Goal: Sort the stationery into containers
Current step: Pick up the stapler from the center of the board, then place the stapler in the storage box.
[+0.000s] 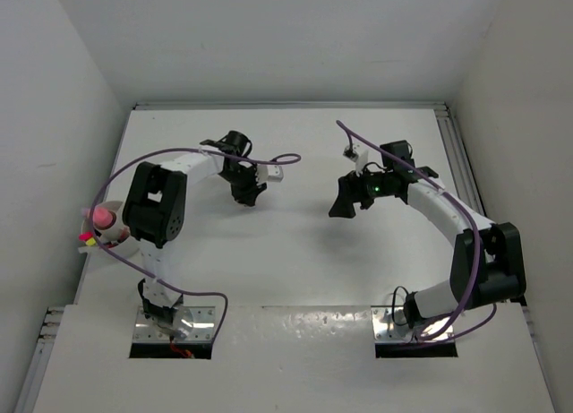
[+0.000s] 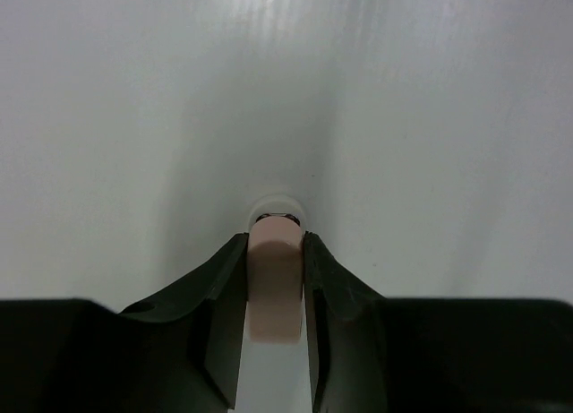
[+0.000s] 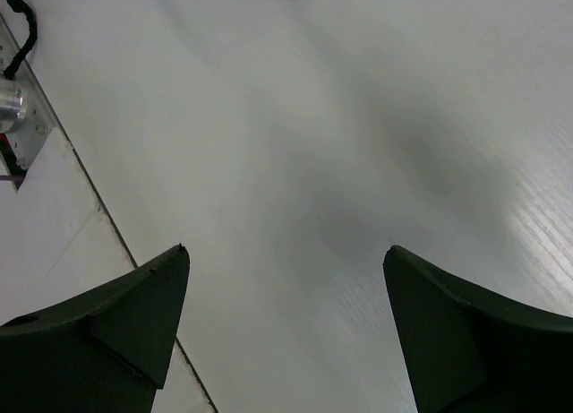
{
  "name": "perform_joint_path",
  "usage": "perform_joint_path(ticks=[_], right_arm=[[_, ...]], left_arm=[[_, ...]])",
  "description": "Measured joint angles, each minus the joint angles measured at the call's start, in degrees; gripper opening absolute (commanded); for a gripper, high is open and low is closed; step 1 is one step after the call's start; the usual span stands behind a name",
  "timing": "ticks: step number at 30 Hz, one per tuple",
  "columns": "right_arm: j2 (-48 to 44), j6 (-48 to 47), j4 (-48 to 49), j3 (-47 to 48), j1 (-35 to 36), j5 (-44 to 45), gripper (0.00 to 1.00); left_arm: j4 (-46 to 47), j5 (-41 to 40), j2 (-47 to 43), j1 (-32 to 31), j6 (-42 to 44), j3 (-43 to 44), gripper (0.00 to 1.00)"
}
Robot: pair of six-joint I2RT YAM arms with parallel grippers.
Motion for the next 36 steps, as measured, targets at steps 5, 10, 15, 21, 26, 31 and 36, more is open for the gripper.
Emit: perform_joint_path(ticks=[5, 10, 15, 21, 26, 31, 36], right_arm=[[0.0, 0.0, -1.1, 0.2, 0.0, -0.1, 0.87], [0.0, -0.1, -2.1, 1.8, 0.5, -0.2, 0.87], [0.0, -0.5, -2.5, 3.9, 2.1, -0.2, 0.87], [0.0, -1.4, -4.1, 6.4, 4.9, 0.2, 0.88], [0.4, -2.8, -6.0, 10.4, 5.9, 0.3, 0.88], [1.0, -3.5, -7.2, 12.7, 6.0, 0.5, 0.88], [1.0, -3.7, -7.7, 12.7, 6.9, 0.7, 0.88]], left_arm=[[2.7, -4.9, -2.1, 2.4, -11.2, -0.1, 0.00], [4.8, -11.4, -12.6, 11.8, -26.7, -3.1, 0.00], [3.2, -26.1, -23.9, 19.1, -43.8, -3.1, 0.00], [-4.9, -39.0, -28.4, 24.9, -56.5, 0.0, 0.00], [-9.9, -43.8, -26.9, 31.4, -61.4, 1.1, 0.00], [-13.1, -45.5, -26.9, 33.6, -62.8, 1.1, 0.00], [-12.5, -45.8, -27.3, 34.8, -62.4, -0.1, 0.00]])
